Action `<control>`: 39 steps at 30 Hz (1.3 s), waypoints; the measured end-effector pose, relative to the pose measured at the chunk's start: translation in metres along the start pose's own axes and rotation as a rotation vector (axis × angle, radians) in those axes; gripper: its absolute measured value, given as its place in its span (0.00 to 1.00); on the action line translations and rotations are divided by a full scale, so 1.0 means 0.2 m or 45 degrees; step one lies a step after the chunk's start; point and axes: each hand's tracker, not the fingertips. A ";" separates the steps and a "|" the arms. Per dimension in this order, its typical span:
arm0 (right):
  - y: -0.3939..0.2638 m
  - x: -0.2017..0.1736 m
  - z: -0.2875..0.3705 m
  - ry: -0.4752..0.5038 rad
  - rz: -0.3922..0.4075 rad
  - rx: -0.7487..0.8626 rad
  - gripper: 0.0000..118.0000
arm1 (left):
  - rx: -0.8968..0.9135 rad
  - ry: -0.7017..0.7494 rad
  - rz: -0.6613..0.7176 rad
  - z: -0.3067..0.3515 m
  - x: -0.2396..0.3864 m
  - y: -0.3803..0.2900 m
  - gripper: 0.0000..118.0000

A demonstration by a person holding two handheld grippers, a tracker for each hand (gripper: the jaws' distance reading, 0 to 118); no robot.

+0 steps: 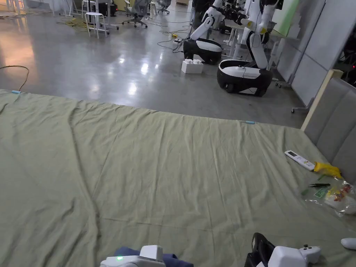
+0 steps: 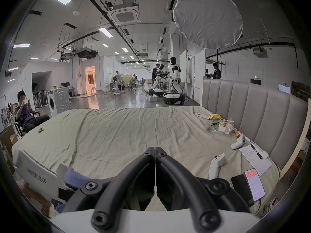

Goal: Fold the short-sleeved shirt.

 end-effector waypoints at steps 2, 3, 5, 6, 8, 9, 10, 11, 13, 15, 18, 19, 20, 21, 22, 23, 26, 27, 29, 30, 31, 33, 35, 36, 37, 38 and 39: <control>0.02 -0.02 -0.01 0.000 0.007 0.020 0.01 | 0.096 -0.040 -0.009 0.12 -0.03 0.02 0.06; 0.03 -0.03 -0.01 -0.003 0.013 0.028 0.01 | 0.158 -0.057 -0.027 0.19 -0.04 0.02 0.06; 0.05 -0.05 -0.02 -0.002 0.015 0.052 0.01 | 0.325 -0.050 -0.119 0.31 -0.07 0.00 0.06; 0.07 -0.06 -0.03 -0.003 0.017 0.064 0.01 | 0.393 -0.003 -0.164 0.37 -0.08 0.00 0.06; 0.09 -0.09 -0.05 0.001 0.021 0.082 0.01 | 0.544 0.100 -0.251 0.47 -0.11 -0.03 0.06; 0.10 -0.10 -0.05 0.001 0.020 0.093 0.01 | 0.613 0.161 -0.289 0.51 -0.12 -0.04 0.06; 0.11 -0.11 -0.06 0.004 0.021 0.101 0.01 | 0.668 0.213 -0.315 0.54 -0.12 -0.05 0.06; 0.12 -0.12 -0.06 0.006 0.021 0.109 0.01 | 0.739 0.268 -0.340 0.59 -0.13 -0.06 0.06; 0.14 -0.15 -0.07 0.008 0.022 0.125 0.01 | 0.844 0.370 -0.354 0.65 -0.15 -0.05 0.06; 0.16 -0.17 -0.07 0.005 0.026 0.148 0.01 | 0.944 0.470 -0.362 0.70 -0.16 -0.05 0.06; 0.20 -0.19 -0.07 -0.015 0.042 0.211 0.01 | 1.013 0.579 -0.352 0.75 -0.19 -0.04 0.06; 0.20 -0.19 -0.07 -0.016 0.037 0.217 0.01 | 1.031 0.606 -0.350 0.76 -0.20 -0.04 0.06; 0.20 -0.19 -0.07 -0.019 0.033 0.223 0.01 | 1.053 0.642 -0.348 0.77 -0.21 -0.04 0.06; 0.21 -0.19 -0.07 -0.023 0.034 0.230 0.01 | 1.061 0.666 -0.349 0.77 -0.23 -0.04 0.06; 0.21 -0.19 -0.07 -0.028 0.036 0.233 0.01 | 1.056 0.656 -0.356 0.77 -0.24 -0.04 0.06; 0.21 -0.19 -0.07 -0.032 0.041 0.236 0.01 | 1.060 0.655 -0.355 0.78 -0.25 -0.04 0.06; 0.22 -0.18 -0.07 -0.038 0.034 0.239 0.01 | 1.075 0.676 -0.348 0.79 -0.27 -0.03 0.06; 0.22 -0.18 -0.07 -0.039 0.032 0.239 0.01 | 1.076 0.675 -0.346 0.80 -0.28 -0.03 0.06; 0.21 -0.18 -0.07 -0.029 0.032 0.220 0.01 | 1.071 0.675 -0.341 0.81 -0.30 -0.03 0.06; 0.20 -0.18 -0.07 -0.022 0.031 0.199 0.01 | 1.059 0.666 -0.343 0.81 -0.31 -0.03 0.06; 0.18 -0.19 -0.07 -0.006 0.018 0.166 0.01 | 1.040 0.660 -0.345 0.81 -0.31 -0.04 0.06; 0.10 -0.21 -0.06 0.035 0.008 0.107 0.01 | 1.003 0.655 -0.341 0.82 -0.33 -0.05 0.06; 0.00 -0.27 -0.05 0.083 0.022 -0.004 0.01 | 0.966 0.629 -0.327 0.82 -0.36 -0.07 0.06; -0.05 -0.31 -0.06 0.108 0.033 -0.041 0.01 | 0.940 0.622 -0.316 0.81 -0.37 -0.08 0.06; -0.11 -0.35 -0.06 0.147 0.033 -0.095 0.01 | 0.931 0.618 -0.302 0.81 -0.40 -0.10 0.06; -0.17 -0.40 -0.06 0.179 0.026 -0.152 0.01 | 0.920 0.615 -0.294 0.80 -0.41 -0.12 0.06; -0.21 -0.45 -0.06 0.223 0.026 -0.195 0.01 | 0.889 0.608 -0.284 0.79 -0.43 -0.13 0.06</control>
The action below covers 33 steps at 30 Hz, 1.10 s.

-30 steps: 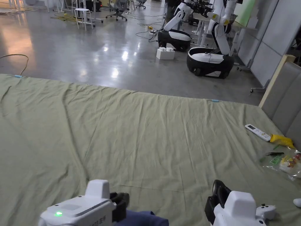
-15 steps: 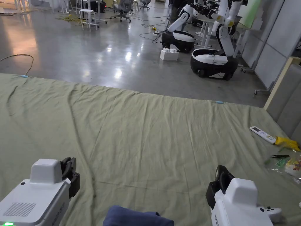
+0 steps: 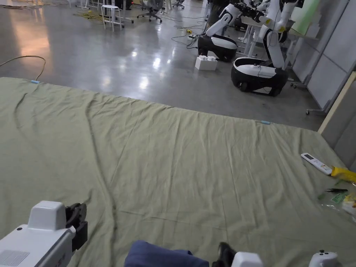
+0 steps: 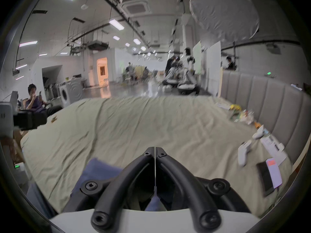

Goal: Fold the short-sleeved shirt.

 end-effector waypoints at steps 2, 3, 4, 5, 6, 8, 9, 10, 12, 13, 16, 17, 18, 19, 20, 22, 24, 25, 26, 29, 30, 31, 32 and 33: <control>-0.07 -0.11 -0.05 0.064 0.051 -0.058 0.01 | -0.044 -0.007 0.029 0.00 -0.02 -0.04 0.06; -0.09 -0.15 -0.09 0.065 0.082 -0.077 0.01 | -0.072 -0.019 0.050 0.00 -0.04 -0.06 0.06; -0.12 -0.17 -0.12 0.074 0.099 -0.089 0.01 | -0.097 -0.034 0.065 0.00 -0.05 -0.07 0.06; -0.14 -0.20 -0.17 0.075 0.106 -0.098 0.01 | -0.118 -0.041 0.075 0.01 -0.06 -0.09 0.06; -0.16 -0.21 -0.21 0.064 0.115 -0.116 0.01 | -0.133 -0.044 0.083 0.01 -0.07 -0.11 0.06; -0.19 -0.22 -0.28 0.038 0.119 -0.157 0.01 | -0.191 -0.078 0.117 0.01 -0.10 -0.13 0.06; -0.21 -0.22 -0.31 0.020 0.122 -0.177 0.01 | -0.204 -0.088 0.129 0.01 -0.10 -0.14 0.07; -0.23 -0.21 -0.35 0.002 0.128 -0.214 0.01 | -0.237 -0.108 0.156 0.02 -0.11 -0.15 0.07; -0.28 -0.17 -0.42 -0.016 0.098 -0.288 0.01 | -0.304 -0.166 0.214 -0.01 -0.15 -0.16 0.07; -0.31 -0.15 -0.44 -0.021 0.086 -0.331 0.01 | -0.345 -0.196 0.250 -0.02 -0.16 -0.15 0.07; -0.35 -0.10 -0.47 -0.035 0.056 -0.339 0.01 | -0.456 -0.323 0.374 -0.09 -0.22 -0.15 0.34; -0.35 -0.09 -0.47 -0.039 0.056 -0.339 0.01 | -0.488 -0.376 0.418 -0.13 -0.24 -0.15 0.56; -0.35 -0.08 -0.48 -0.039 0.058 -0.341 0.01 | -0.526 -0.435 0.448 -0.15 -0.24 -0.16 0.68; -0.34 -0.09 -0.48 -0.037 0.063 -0.343 0.01 | -0.558 -0.461 0.454 -0.19 -0.24 -0.16 0.73; -0.34 -0.09 -0.48 -0.037 0.072 -0.345 0.01 | -0.581 -0.503 0.460 -0.22 -0.23 -0.16 0.74; -0.35 -0.09 -0.48 -0.036 0.091 -0.344 0.01 | -0.635 -0.592 0.499 -0.30 -0.20 -0.16 0.74; -0.35 -0.09 -0.48 -0.034 0.097 -0.340 0.01 | -0.703 -0.620 0.524 -0.40 -0.16 -0.16 0.74; -0.36 -0.09 -0.48 -0.033 0.094 -0.340 0.01 | -0.734 -0.646 0.532 -0.45 -0.15 -0.16 0.74; -0.36 -0.09 -0.48 -0.032 0.092 -0.341 0.01 | -0.771 -0.669 0.543 -0.51 -0.12 -0.18 0.74; -0.35 -0.08 -0.48 -0.026 0.086 -0.342 0.01 | -0.869 -0.737 0.579 -0.64 -0.07 -0.21 0.74; -0.36 -0.08 -0.48 -0.024 0.083 -0.342 0.01 | -0.913 -0.790 0.617 -0.64 -0.03 -0.20 0.74; -0.36 -0.08 -0.48 -0.023 0.080 -0.340 0.01 | -0.960 -0.832 0.649 -0.68 -0.02 -0.21 0.74; -0.36 -0.08 -0.48 -0.021 0.078 -0.339 0.01 | -1.010 -0.822 0.656 -0.71 0.01 -0.22 0.73; -0.37 -0.07 -0.48 -0.020 0.077 -0.338 0.01 | -1.009 -0.823 0.644 -0.75 0.01 -0.25 0.71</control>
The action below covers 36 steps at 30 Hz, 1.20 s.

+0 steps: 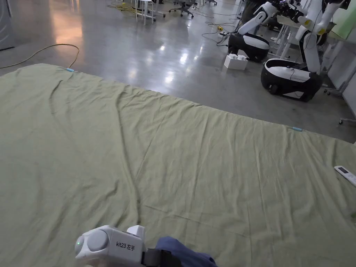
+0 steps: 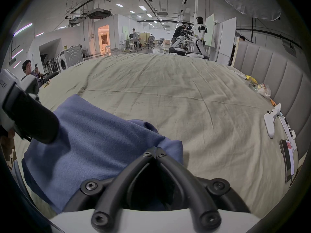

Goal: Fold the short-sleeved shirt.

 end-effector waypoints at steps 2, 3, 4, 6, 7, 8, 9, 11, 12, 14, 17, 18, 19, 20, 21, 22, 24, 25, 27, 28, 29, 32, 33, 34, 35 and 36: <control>0.00 0.01 0.00 0.003 -0.001 0.000 0.01 | 0.017 0.006 -0.025 -0.04 -0.06 0.01 0.56; 0.00 0.01 0.00 0.005 -0.003 -0.001 0.01 | 0.042 0.024 -0.034 -0.04 -0.07 0.02 0.52; 0.00 0.00 0.01 0.010 -0.006 0.001 0.01 | 0.047 0.006 -0.013 -0.03 -0.11 0.03 0.49; 0.00 0.00 0.02 0.016 -0.007 0.005 0.01 | 0.056 -0.044 0.064 0.06 -0.08 0.00 0.39; 0.00 0.00 0.02 0.018 0.004 0.011 0.01 | 0.060 -0.033 0.050 0.06 -0.09 -0.01 0.34; 0.00 -0.01 0.03 0.016 0.030 0.018 0.01 | 0.067 -0.040 0.042 0.07 -0.09 -0.02 0.29; 0.00 -0.02 0.04 0.011 0.056 0.024 0.01 | 0.078 -0.051 0.041 0.07 -0.01 -0.10 0.27; -0.01 -0.02 0.03 0.006 0.069 0.026 0.01 | 0.093 -0.091 0.097 0.08 -0.03 -0.11 0.24; -0.01 -0.02 0.02 0.005 0.068 0.026 0.01 | 0.103 -0.111 0.117 0.09 -0.04 -0.11 0.24; 0.00 -0.01 0.03 0.007 0.073 0.035 0.01 | 0.114 -0.118 0.117 0.09 -0.06 -0.09 0.23; 0.04 -0.03 0.11 -0.021 0.142 0.111 0.01 | 0.125 -0.164 0.136 0.17 -0.03 -0.11 0.22; 0.06 -0.03 0.14 -0.033 0.148 0.143 0.01 | 0.133 -0.173 0.134 0.20 -0.03 -0.11 0.22; 0.08 -0.02 0.16 -0.041 0.144 0.166 0.01 | 0.145 -0.186 0.133 0.24 -0.02 -0.11 0.22; 0.12 -0.01 0.20 -0.050 0.136 0.188 0.01 | 0.157 -0.188 0.118 0.29 -0.02 -0.11 0.22; 0.15 0.00 0.22 -0.052 0.124 0.211 0.01 | 0.171 -0.182 0.109 0.30 -0.16 -0.05 0.22; 0.19 0.01 0.24 -0.054 0.117 0.235 0.01 | 0.179 -0.179 0.105 0.34 -0.18 -0.04 0.22; 0.27 0.05 0.28 -0.075 0.112 0.303 0.01 | 0.200 -0.180 0.095 0.46 -0.20 -0.03 0.22; 0.31 0.06 0.30 -0.083 0.112 0.336 0.01 | 0.205 -0.177 0.092 0.53 -0.28 0.01 0.22; 0.39 0.08 0.35 -0.094 0.102 0.388 0.01 | 0.220 -0.164 0.077 0.66 -0.31 0.05 0.22; 0.44 0.10 0.37 -0.098 0.095 0.418 0.01 | 0.231 -0.139 0.062 0.71 -0.33 0.06 0.22; 0.48 0.11 0.39 -0.103 0.089 0.453 0.01 | 0.239 -0.122 0.052 0.81 -0.32 0.07 0.22; 0.59 0.14 0.45 -0.110 0.076 0.524 0.01 | 0.255 -0.060 0.018 1.06 -0.40 0.14 0.22; 0.62 0.14 0.47 -0.118 0.077 0.555 0.01 | 0.264 -0.027 0.022 1.14 -0.44 0.16 0.22; 0.64 0.15 0.48 -0.116 0.073 0.560 0.01 | 0.264 -0.016 0.030 1.21 -0.48 0.19 0.22; 0.66 0.15 0.50 -0.114 0.071 0.572 0.01 | 0.268 -0.002 0.041 1.29 -0.53 0.21 0.22; 0.68 0.16 0.51 -0.117 0.067 0.583 0.01 | 0.292 0.051 0.061 1.36 -0.57 0.23 0.22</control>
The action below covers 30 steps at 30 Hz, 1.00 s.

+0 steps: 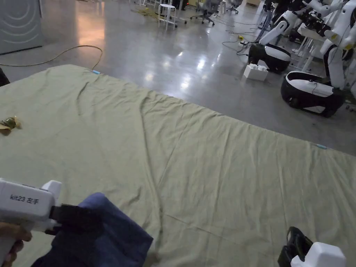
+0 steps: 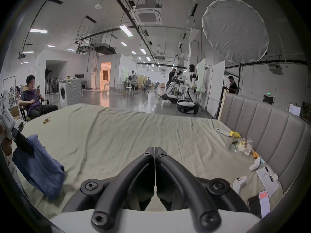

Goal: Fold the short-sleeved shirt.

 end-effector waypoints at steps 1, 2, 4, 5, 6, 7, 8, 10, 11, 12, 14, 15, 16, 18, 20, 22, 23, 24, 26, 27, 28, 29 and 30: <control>0.02 0.01 0.01 -0.006 -0.001 0.016 0.01 | 0.019 0.034 0.017 0.07 -0.05 0.04 0.22; 0.03 0.02 0.01 -0.008 0.000 0.028 0.01 | 0.028 0.052 0.012 0.14 -0.10 0.07 0.22; 0.05 0.03 0.02 -0.014 -0.015 0.031 0.01 | 0.048 0.125 0.017 0.25 -0.17 0.12 0.22; 0.06 0.04 0.03 -0.011 -0.021 0.036 0.01 | 0.048 0.163 0.025 0.32 -0.23 0.17 0.22; 0.06 0.04 0.03 -0.012 -0.028 0.033 0.01 | 0.048 0.211 0.035 0.37 -0.27 0.19 0.22; 0.06 0.05 0.03 -0.013 -0.032 0.029 0.01 | 0.048 0.243 0.044 0.41 -0.30 0.22 0.22; 0.05 0.05 0.03 -0.016 -0.034 0.025 0.01 | 0.049 0.258 0.061 0.46 -0.33 0.24 0.22; 0.04 0.05 0.03 -0.020 -0.034 0.018 0.01 | 0.064 0.302 0.099 0.53 -0.34 0.25 0.22; 0.04 0.05 0.03 -0.022 -0.035 0.015 0.01 | 0.070 0.351 0.111 0.54 -0.37 0.26 0.22; 0.03 0.05 0.04 -0.023 -0.034 0.013 0.01 | 0.068 0.406 0.111 0.55 -0.39 0.27 0.22; 0.02 0.05 0.04 -0.021 -0.033 0.000 0.01 | 0.042 0.541 0.099 0.55 -0.46 0.30 0.23; 0.01 0.05 0.04 -0.019 -0.038 -0.010 0.01 | 0.039 0.600 0.096 0.54 -0.48 0.31 0.24; 0.01 0.06 0.04 -0.014 -0.055 -0.019 0.01 | 0.046 0.652 0.101 0.51 -0.47 0.30 0.24; 0.00 0.06 0.04 -0.004 -0.076 -0.031 0.01 | 0.018 0.710 0.121 0.47 -0.47 0.30 0.27; -0.01 0.06 0.05 -0.013 -0.063 -0.030 0.01 | 0.014 0.833 0.041 0.42 -0.44 0.27 0.41; -0.01 0.07 0.05 -0.014 -0.067 -0.031 0.01 | 0.026 0.919 -0.022 0.37 -0.33 0.19 0.45; -0.01 0.07 0.05 -0.014 -0.072 -0.034 0.01 | 0.034 0.963 -0.055 0.36 -0.31 0.18 0.46; -0.02 0.08 0.05 -0.014 -0.074 -0.036 0.01 | 0.060 0.977 -0.074 0.36 -0.28 0.16 0.48; -0.02 0.09 0.06 -0.016 -0.076 -0.035 0.01 | 0.142 1.033 -0.104 0.36 -0.26 0.16 0.50; -0.03 0.10 0.06 -0.017 -0.076 -0.034 0.01 | 0.175 1.063 -0.145 0.36 -0.22 0.15 0.50; -0.03 0.10 0.06 -0.018 -0.077 -0.035 0.01 | 0.206 1.079 -0.182 0.36 -0.20 0.13 0.50; -0.03 0.11 0.06 -0.017 -0.082 -0.037 0.01 | 0.246 1.115 -0.212 0.38 -0.20 0.15 0.50; -0.03 0.12 0.06 -0.016 -0.087 -0.039 0.01 | 0.269 1.138 -0.225 0.37 -0.18 0.15 0.50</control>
